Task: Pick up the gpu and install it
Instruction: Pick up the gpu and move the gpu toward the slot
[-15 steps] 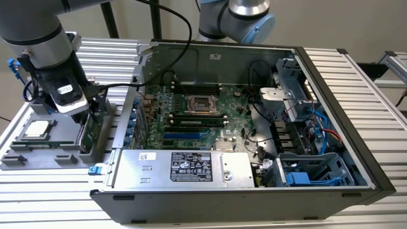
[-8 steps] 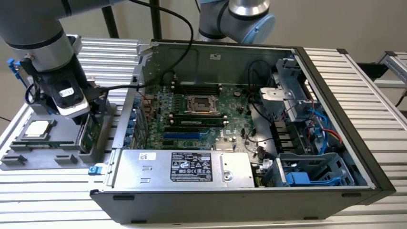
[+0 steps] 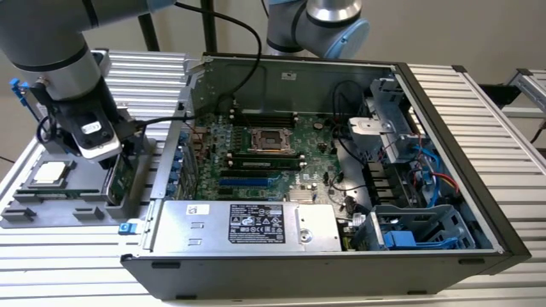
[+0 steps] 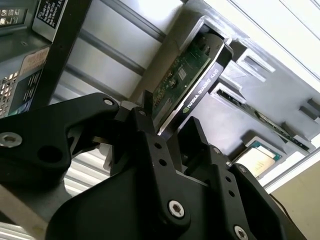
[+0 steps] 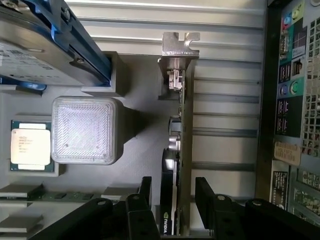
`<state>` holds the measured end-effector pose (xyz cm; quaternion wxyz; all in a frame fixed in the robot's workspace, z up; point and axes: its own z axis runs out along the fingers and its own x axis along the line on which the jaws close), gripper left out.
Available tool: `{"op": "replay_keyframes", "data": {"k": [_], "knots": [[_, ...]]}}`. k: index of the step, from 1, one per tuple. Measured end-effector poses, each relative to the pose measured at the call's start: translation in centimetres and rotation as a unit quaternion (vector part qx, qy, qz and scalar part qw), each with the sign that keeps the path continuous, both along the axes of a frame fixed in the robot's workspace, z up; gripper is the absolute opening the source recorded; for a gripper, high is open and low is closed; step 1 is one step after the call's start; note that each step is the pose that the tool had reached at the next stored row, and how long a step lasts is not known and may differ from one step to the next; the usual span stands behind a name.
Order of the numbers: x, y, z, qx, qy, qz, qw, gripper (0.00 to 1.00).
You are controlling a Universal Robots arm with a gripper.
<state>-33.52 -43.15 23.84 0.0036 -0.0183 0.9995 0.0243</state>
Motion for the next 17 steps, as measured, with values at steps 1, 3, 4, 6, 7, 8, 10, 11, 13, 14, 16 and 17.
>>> {"op": "replay_keyframes", "data": {"k": [1, 3, 4, 6, 7, 8, 10, 11, 13, 14, 16, 17], "knots": [[0.00, 0.00, -0.08, 0.0000, 0.0002, 0.000, 1.0000, 1.00], [-0.01, 0.00, -0.24, 0.0000, 0.0005, 0.000, 1.0000, 1.00], [-0.01, 0.00, -0.32, 0.0000, 0.0007, 0.000, 1.0000, 1.00], [-0.01, 0.00, -0.48, 0.0000, 0.0010, 0.000, 1.0000, 1.00], [-0.02, 0.00, -0.56, 0.0000, 0.0012, 0.000, 1.0000, 1.00], [-0.01, -0.01, -0.64, 0.0000, 0.0014, 0.000, 1.0000, 1.00], [-0.01, 0.00, -0.80, -0.0001, 0.0018, 0.000, 1.0000, 1.00], [-0.01, 0.00, -0.88, -0.0001, 0.0019, 0.000, 1.0000, 1.00], [-0.02, 0.00, -1.02, -0.0001, 0.0022, 0.000, 1.0000, 1.00], [-0.02, 0.00, -1.06, -0.0001, 0.0024, 0.000, 1.0000, 1.00], [-0.02, 0.00, -1.16, -0.0001, 0.0025, 0.000, 1.0000, 1.00], [-0.02, 0.00, -1.22, -0.0001, 0.0025, 0.000, 1.0000, 1.00]]}}
